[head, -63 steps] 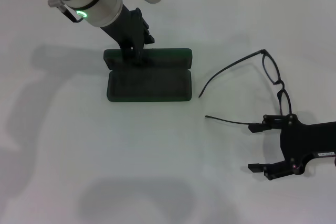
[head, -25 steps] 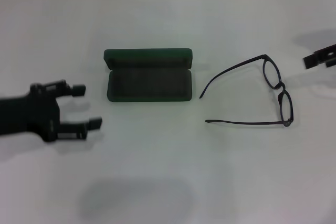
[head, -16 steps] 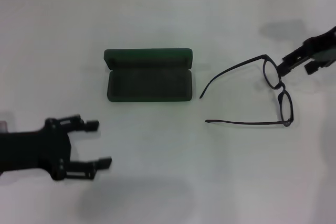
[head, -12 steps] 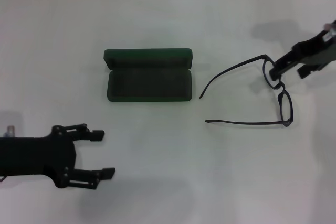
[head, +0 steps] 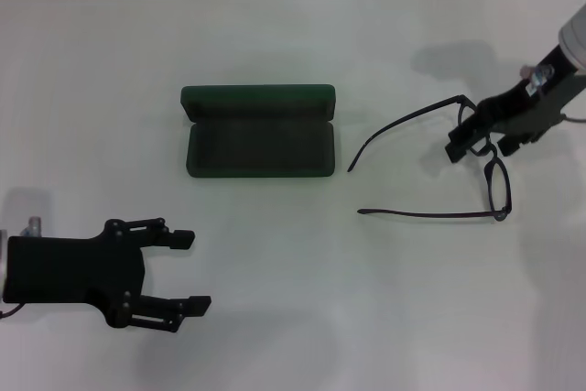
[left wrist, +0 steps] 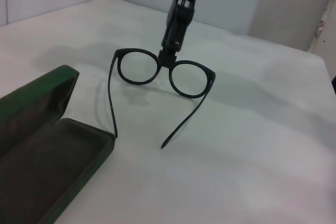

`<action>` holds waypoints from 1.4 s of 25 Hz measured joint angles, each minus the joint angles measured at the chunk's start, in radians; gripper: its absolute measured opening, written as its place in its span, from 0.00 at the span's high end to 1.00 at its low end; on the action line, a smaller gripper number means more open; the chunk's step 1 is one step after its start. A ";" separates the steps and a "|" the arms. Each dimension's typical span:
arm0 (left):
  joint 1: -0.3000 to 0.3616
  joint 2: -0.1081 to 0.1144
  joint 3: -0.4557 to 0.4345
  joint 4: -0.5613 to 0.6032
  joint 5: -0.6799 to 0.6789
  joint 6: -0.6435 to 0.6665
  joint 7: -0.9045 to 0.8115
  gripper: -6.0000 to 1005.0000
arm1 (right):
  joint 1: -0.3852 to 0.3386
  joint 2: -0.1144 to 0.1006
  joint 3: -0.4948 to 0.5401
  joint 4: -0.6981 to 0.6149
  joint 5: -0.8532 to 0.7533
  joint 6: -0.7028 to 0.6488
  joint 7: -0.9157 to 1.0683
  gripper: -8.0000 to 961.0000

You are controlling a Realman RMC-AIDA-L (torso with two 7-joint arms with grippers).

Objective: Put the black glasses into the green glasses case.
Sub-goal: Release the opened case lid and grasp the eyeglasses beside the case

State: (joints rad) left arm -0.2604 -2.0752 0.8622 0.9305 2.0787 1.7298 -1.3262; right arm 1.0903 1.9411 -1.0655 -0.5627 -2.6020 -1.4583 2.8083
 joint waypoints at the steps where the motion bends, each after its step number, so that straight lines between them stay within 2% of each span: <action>1: 0.000 -0.001 0.000 0.000 0.000 0.000 0.002 0.11 | -0.002 0.001 -0.003 0.007 -0.002 0.008 0.000 0.12; 13: 0.000 -0.008 -0.006 -0.001 0.002 -0.010 0.014 0.11 | -0.026 0.006 -0.006 0.027 -0.010 0.056 -0.002 0.12; 23: -0.001 -0.006 -0.001 -0.016 0.002 -0.010 0.035 0.11 | -0.023 0.006 -0.035 0.006 -0.012 0.046 0.008 0.26; 29: -0.002 -0.005 0.000 -0.016 0.002 -0.010 0.035 0.11 | -0.027 0.007 -0.036 0.006 -0.012 0.047 0.009 0.50; 32: -0.002 -0.005 0.000 -0.016 0.001 -0.010 0.035 0.11 | -0.027 0.007 -0.036 0.006 -0.012 0.050 0.007 0.73; 35: -0.002 -0.006 0.000 -0.016 0.001 -0.010 0.036 0.11 | -0.027 0.007 -0.036 0.006 -0.012 0.051 0.004 0.77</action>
State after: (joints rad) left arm -0.2624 -2.0809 0.8621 0.9142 2.0800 1.7196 -1.2906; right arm 1.0630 1.9482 -1.1016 -0.5568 -2.6140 -1.4072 2.8124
